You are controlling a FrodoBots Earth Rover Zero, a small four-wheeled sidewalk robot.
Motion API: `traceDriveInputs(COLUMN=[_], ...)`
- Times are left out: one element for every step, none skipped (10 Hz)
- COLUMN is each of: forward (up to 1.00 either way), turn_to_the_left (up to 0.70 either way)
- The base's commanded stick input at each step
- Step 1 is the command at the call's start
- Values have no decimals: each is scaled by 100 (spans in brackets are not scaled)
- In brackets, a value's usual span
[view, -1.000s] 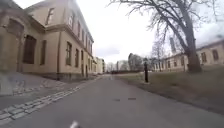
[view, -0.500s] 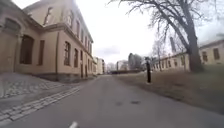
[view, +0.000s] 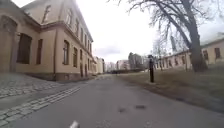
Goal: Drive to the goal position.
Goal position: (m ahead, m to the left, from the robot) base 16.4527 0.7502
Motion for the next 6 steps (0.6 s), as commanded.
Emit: traceDriveInputs(forward=[70, 70, 70, 70, 70, 70], turn_to_the_left=[0, 0, 0, 0, 0, 0])
